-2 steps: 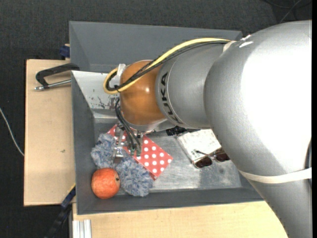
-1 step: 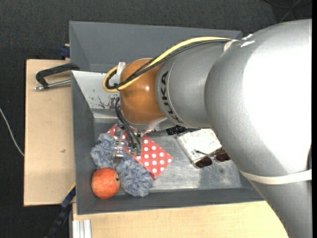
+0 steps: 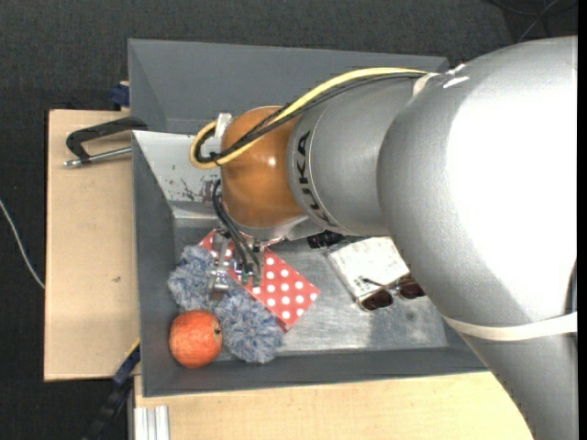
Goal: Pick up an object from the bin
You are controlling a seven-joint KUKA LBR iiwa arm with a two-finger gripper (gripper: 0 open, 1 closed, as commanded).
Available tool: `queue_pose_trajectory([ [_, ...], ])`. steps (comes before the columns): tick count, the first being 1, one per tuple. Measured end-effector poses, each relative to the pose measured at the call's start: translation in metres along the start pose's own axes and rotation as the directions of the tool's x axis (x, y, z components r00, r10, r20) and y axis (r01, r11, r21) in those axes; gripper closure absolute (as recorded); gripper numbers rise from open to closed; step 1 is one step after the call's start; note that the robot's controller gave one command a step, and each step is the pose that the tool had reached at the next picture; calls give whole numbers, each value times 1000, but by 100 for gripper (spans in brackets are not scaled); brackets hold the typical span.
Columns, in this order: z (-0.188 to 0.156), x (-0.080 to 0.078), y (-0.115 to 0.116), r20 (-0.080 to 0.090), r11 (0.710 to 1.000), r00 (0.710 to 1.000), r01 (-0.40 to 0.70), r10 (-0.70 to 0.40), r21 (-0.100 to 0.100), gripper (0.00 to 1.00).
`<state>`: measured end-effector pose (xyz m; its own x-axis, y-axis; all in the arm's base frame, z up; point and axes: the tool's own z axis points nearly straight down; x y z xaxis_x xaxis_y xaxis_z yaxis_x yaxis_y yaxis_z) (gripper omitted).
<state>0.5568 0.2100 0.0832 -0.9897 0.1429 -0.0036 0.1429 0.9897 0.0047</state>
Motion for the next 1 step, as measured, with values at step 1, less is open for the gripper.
queue_pose_trajectory([
  [1,-1,3,-13,21,998,998,-63,64,-25,100],
])
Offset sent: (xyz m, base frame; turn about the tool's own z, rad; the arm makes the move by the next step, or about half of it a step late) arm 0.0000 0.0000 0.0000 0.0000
